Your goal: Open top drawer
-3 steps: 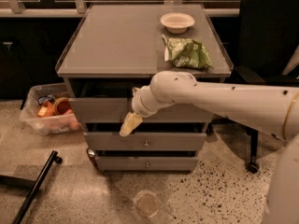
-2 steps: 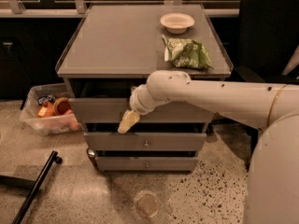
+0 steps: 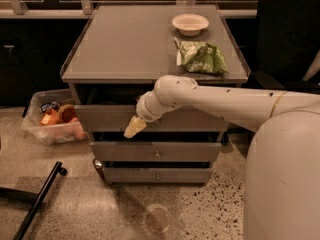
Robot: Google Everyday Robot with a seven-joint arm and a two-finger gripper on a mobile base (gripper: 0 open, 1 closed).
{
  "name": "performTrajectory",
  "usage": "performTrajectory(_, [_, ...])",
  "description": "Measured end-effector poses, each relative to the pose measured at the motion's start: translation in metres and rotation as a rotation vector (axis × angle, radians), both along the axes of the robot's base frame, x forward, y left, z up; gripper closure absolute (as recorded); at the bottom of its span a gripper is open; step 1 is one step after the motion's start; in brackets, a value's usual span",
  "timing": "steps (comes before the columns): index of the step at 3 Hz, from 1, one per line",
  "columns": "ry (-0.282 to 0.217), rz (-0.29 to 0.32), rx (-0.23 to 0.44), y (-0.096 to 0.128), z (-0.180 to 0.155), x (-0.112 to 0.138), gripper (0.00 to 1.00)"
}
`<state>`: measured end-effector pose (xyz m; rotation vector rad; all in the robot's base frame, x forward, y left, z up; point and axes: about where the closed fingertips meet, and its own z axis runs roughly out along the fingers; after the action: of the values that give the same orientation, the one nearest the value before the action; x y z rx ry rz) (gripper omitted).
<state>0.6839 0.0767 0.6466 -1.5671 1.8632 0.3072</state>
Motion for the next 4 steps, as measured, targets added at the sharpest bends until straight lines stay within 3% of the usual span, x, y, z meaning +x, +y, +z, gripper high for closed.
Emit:
performTrajectory(3, [0.02, 0.008, 0.005, 0.0, 0.005, 0.001, 0.89])
performTrajectory(4, [0.02, 0.008, 0.005, 0.0, 0.007, 0.001, 1.0])
